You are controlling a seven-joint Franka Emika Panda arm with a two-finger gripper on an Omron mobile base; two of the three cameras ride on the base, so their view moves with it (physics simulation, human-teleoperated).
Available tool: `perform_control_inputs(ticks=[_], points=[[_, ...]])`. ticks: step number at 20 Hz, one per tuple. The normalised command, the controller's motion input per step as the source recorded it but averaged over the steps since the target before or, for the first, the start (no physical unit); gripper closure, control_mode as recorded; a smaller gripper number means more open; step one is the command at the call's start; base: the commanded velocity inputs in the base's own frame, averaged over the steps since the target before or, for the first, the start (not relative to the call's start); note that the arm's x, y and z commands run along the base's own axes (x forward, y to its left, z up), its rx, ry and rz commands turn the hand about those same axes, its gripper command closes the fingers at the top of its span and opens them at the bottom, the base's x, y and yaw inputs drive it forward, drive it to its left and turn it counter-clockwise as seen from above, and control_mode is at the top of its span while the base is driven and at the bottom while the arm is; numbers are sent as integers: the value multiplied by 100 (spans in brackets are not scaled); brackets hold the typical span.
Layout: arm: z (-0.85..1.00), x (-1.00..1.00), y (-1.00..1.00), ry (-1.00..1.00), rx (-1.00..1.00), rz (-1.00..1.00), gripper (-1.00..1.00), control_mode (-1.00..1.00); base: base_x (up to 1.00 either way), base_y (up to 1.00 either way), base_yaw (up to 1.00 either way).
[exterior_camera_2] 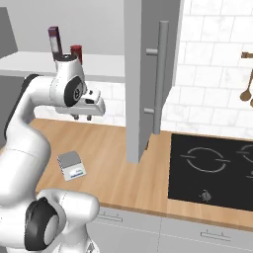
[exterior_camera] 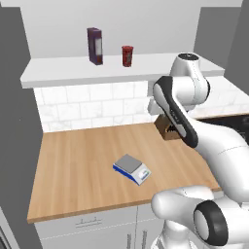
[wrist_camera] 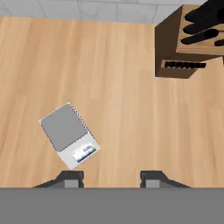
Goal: Pick the yogurt and place it on the digital scale for weighing, and close the cabinet.
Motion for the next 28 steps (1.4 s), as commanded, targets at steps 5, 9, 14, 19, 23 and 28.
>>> perform_control_inputs(ticks=[5,9,14,19,23,28], points=[[0,-51,26,-18,0,7,-100,-100,0,0,0],[44,-63,27,-59,0,8,-100,-100,0,0,0],[88,-27,23,-41,2,6,-100,-100,0,0,0],[99,-15,18,-31,0,4,-100,-100,0,0,0],[56,-5,17,-25,0,8,-100,-100,0,0,0],[37,0,13,-30,0,12,-100,-100,0,0,0]])
